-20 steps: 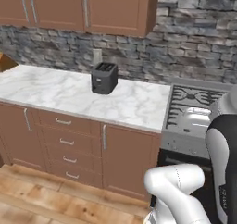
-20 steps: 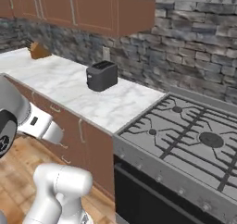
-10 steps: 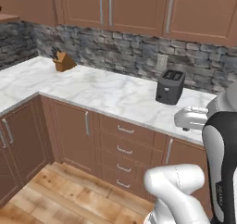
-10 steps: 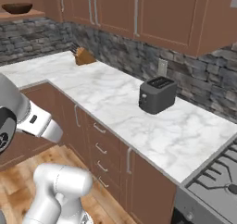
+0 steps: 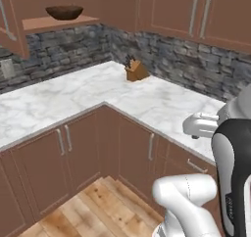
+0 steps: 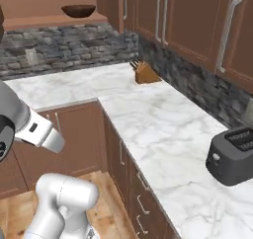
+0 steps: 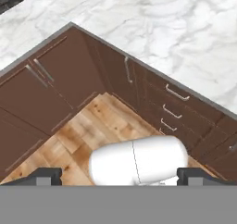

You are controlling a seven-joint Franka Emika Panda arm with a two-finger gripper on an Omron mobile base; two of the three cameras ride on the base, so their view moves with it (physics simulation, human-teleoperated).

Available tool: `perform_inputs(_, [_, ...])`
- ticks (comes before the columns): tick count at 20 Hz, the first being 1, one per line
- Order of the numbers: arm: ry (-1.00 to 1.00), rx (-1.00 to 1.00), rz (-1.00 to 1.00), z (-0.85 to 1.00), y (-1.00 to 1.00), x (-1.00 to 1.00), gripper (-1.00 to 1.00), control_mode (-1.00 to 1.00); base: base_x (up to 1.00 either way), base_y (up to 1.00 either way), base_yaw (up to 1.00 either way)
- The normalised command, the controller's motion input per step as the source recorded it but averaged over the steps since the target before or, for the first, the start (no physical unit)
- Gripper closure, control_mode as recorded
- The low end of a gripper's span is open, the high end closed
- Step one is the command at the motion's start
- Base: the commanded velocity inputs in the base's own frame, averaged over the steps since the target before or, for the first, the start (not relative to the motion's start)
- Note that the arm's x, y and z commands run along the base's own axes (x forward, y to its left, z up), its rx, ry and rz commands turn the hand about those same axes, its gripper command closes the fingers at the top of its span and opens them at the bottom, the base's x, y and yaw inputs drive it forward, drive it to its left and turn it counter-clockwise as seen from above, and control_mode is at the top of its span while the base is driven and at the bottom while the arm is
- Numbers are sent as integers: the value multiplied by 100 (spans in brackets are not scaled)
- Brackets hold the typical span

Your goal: Move the bowls from the cabinet to the plates on the dining table.

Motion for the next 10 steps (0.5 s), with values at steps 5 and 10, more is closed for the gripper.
perform_inputs(5, [0, 0, 0, 0, 0, 0, -100, 100, 100, 0, 51])
perform_inputs(10, [0, 0, 0, 0, 0, 0, -100, 100, 100, -12, 35])
